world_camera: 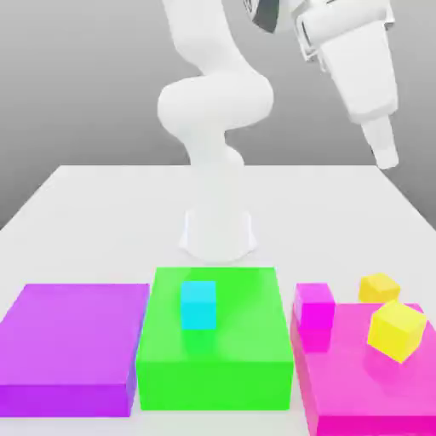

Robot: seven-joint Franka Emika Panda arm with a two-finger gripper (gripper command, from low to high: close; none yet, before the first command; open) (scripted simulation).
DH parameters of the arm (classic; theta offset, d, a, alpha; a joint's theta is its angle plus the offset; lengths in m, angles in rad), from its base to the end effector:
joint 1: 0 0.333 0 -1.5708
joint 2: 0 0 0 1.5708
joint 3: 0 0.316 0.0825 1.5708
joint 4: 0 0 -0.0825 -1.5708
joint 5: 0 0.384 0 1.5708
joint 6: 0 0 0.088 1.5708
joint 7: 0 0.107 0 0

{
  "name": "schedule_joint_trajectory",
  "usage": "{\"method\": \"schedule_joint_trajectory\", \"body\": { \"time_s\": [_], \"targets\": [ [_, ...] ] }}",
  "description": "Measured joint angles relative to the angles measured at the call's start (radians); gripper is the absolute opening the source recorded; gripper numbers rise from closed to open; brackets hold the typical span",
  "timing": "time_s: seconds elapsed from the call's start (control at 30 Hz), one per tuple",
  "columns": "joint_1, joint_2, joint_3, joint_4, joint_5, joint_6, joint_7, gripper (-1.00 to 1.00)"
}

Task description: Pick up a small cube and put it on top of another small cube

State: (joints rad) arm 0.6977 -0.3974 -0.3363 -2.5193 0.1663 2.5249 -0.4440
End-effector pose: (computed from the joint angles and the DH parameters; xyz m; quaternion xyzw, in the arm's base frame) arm 0.4228 0.1535 0.4513 -0.9179 -0.3285 -0.1890 0.1171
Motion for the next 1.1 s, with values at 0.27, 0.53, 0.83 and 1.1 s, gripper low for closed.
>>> {"method": "schedule_joint_trajectory", "body": {
  "time_s": [0.27, 0.53, 0.83, 1.1],
  "targets": [
    [0.147, 0.114, -0.019, -0.055, 0.038, 0.058, -0.3, 0.0],
    [0.269, 0.22, -0.005, -0.111, 0.063, 0.119, -0.592, 0.0],
    [0.374, 0.321, 0.045, -0.177, 0.055, 0.191, -0.893, 0.0],
    [0.46, 0.388, 0.084, -0.237, -0.011, 0.259, -1.118, 0.0]
  ]
}}
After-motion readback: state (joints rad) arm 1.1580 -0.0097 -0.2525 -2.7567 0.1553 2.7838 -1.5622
